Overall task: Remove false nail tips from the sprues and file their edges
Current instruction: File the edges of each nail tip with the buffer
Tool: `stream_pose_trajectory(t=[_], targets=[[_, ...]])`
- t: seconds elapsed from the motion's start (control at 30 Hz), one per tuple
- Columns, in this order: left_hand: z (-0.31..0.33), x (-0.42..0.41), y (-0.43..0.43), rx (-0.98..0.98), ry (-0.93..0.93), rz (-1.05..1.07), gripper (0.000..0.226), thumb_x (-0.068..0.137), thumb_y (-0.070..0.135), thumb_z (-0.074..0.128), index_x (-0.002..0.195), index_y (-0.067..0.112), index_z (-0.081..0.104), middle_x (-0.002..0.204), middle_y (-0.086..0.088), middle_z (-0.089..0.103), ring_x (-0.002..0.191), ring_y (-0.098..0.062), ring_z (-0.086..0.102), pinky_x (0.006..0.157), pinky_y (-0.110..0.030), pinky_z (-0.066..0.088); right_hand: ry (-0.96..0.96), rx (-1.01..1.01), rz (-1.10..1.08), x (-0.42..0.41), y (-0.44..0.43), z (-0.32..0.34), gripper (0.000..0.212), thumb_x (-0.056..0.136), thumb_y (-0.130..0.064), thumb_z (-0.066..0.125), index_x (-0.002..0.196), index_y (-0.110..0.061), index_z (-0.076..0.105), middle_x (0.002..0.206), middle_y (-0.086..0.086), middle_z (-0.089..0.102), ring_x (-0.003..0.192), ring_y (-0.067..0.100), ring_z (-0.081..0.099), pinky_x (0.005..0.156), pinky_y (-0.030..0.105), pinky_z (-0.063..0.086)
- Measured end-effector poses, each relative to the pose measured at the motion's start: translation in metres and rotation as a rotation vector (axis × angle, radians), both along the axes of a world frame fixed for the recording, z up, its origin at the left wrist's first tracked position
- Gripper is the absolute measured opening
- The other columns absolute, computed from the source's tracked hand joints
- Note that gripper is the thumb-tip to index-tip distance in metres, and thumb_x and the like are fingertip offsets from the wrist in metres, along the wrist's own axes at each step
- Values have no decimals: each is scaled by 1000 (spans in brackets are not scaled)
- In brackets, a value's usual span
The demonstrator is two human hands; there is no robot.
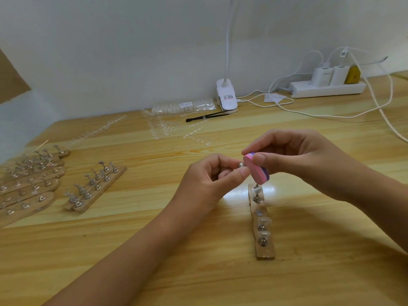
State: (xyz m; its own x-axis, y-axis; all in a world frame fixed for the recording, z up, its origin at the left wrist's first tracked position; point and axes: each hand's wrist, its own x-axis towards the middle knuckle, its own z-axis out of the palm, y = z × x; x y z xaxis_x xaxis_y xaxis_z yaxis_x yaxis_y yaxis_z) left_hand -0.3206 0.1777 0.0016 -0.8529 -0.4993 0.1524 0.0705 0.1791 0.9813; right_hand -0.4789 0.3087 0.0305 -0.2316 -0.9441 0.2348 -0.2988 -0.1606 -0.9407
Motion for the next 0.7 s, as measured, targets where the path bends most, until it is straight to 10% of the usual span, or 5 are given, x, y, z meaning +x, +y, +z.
stream_pose_trajectory(t=[0.23,0.7], targets=[[1,-2,-2,33,-14,61,39,70,44,69,96,15,70,60,19,58,56,1,48,61,-15,44,-87,-9,30,0,-1,-3,20,77,-27,72,94,-16,73,91,5,74,83,18,73,70,23,58],[-3,-3,2,127,-3,41,21,79,40,69,90,23,71,60,18,57,57,-1,49,67,-19,46,-264,23,79,5,-3,-8,20,78,-18,77,90,-8,65,91,10,72,85,26,73,74,30,59]])
